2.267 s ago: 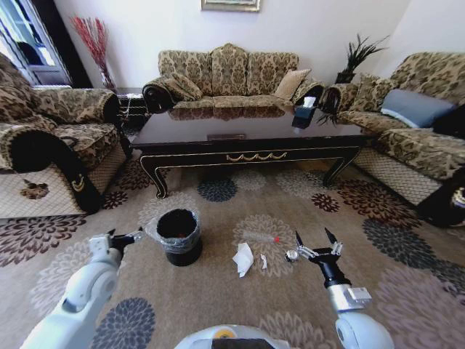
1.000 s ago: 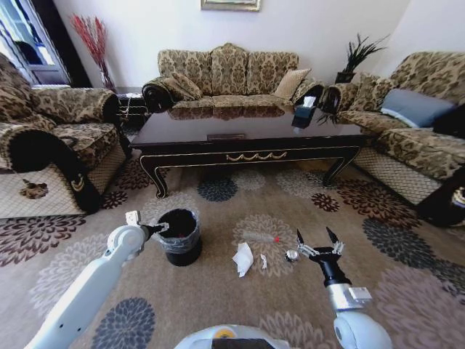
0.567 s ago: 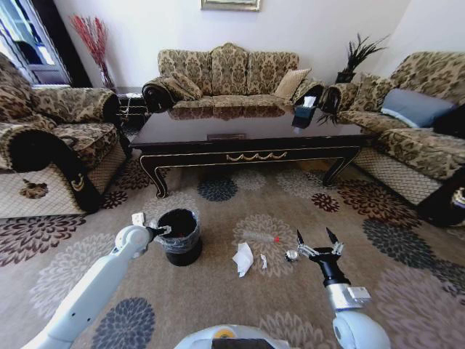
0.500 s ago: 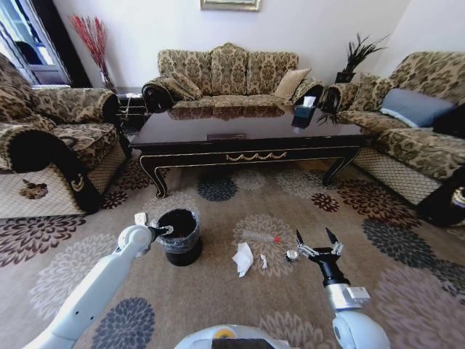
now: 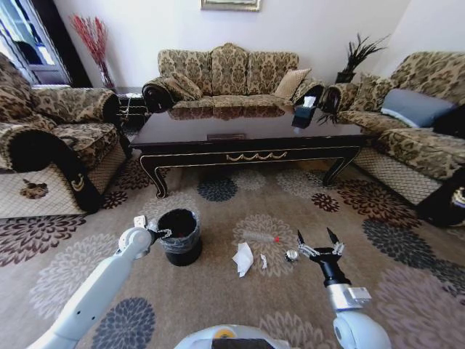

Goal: Move to the front of the table and pick up the trash from the floor, then place it into the trash bin.

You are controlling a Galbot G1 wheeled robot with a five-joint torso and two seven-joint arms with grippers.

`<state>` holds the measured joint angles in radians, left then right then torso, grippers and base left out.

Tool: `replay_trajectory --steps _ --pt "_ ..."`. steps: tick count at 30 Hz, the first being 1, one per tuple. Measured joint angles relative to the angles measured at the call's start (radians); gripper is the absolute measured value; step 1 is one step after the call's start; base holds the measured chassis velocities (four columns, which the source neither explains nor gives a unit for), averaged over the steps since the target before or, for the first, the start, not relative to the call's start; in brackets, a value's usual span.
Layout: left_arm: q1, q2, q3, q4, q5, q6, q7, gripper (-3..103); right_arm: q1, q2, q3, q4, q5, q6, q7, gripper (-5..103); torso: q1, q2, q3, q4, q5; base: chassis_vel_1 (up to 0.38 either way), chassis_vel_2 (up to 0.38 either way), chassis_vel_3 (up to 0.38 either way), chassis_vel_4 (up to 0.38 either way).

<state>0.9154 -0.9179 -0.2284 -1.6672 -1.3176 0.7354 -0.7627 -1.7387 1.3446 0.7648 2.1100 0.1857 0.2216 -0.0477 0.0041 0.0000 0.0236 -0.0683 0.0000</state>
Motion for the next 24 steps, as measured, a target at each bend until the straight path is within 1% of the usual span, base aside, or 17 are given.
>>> replay_trajectory --steps 1,3,4,7,8,11,13,15,16,20,22,24 --pt "0.000 -0.001 -0.003 0.000 -0.002 0.000 -0.001 89 0.000 0.000 0.000 0.000 0.000 0.000 0.000 100 0.000 0.000 0.000 0.0000 0.0000 0.000 0.000 0.000 0.000" --pt "0.001 -0.002 -0.006 0.000 -0.013 0.000 -0.003 78 -0.002 0.000 0.001 0.002 0.000 0.000 0.000 100 0.000 0.000 0.000 0.0000 0.0000 0.000 0.000 0.000 0.000" --pt "0.001 -0.002 -0.006 0.000 -0.013 0.000 -0.003 78 -0.002 0.000 0.001 0.002 0.000 0.000 0.000 100 0.000 0.000 0.000 0.0000 0.0000 0.000 0.000 0.000 0.000" --pt "0.006 -0.004 -0.006 -0.005 -0.021 0.000 -0.004 62 -0.001 0.003 0.004 0.007 0.008 0.000 0.000 100 0.000 0.000 0.000 0.0000 0.0000 0.000 0.000 0.000 0.000" --pt "0.006 -0.004 -0.006 -0.005 -0.021 0.000 -0.004 62 -0.001 0.003 0.004 0.007 0.008 0.000 0.000 100 0.000 0.000 0.000 0.0000 0.0000 0.000 0.000 0.000 0.000" --pt "0.010 -0.008 -0.008 -0.007 -0.022 0.000 -0.004 45 -0.001 0.002 0.005 0.010 0.010 -0.002 0.001 100 0.000 0.000 0.000 0.0000 0.0000 0.000 0.000 0.000 0.000" --pt "0.012 -0.010 -0.010 -0.007 -0.019 0.000 -0.005 45 -0.001 0.002 0.003 0.011 0.009 -0.002 0.001 100 0.000 0.000 0.000 -0.0001 0.0000 0.000 0.000 0.000 0.000" --pt "0.020 -0.010 -0.017 -0.007 -0.009 -0.001 -0.007 35 -0.001 0.004 0.000 0.011 0.007 -0.004 0.001 100 0.000 0.000 0.000 -0.0002 0.0001 0.000 0.000 0.000 0.000" --pt "0.020 -0.010 -0.017 -0.007 -0.009 -0.001 -0.007 35 -0.001 0.004 0.000 0.011 0.007 -0.004 0.001 100 0.000 0.000 0.000 -0.0002 0.0001 0.000 0.000 0.000 0.000" --pt "0.039 -0.004 -0.032 -0.016 -0.001 -0.001 -0.007 14 -0.002 0.004 -0.004 0.009 0.003 -0.004 0.001 100 0.000 0.000 0.000 0.0000 0.0000 0.000 0.000 0.000 0.000" --pt "0.043 -0.002 -0.035 -0.019 -0.002 -0.001 -0.007 14 -0.002 0.003 -0.004 0.008 0.003 -0.005 0.002 100 0.000 0.000 0.000 0.0000 0.0000 0.000 0.000 0.000 0.000" --pt "0.060 0.009 -0.047 -0.039 -0.005 0.000 -0.007 3 0.001 0.000 -0.004 0.005 0.003 -0.007 0.003 100 0.000 0.000 0.000 0.0000 -0.0002 0.000 0.000 0.000 0.000"
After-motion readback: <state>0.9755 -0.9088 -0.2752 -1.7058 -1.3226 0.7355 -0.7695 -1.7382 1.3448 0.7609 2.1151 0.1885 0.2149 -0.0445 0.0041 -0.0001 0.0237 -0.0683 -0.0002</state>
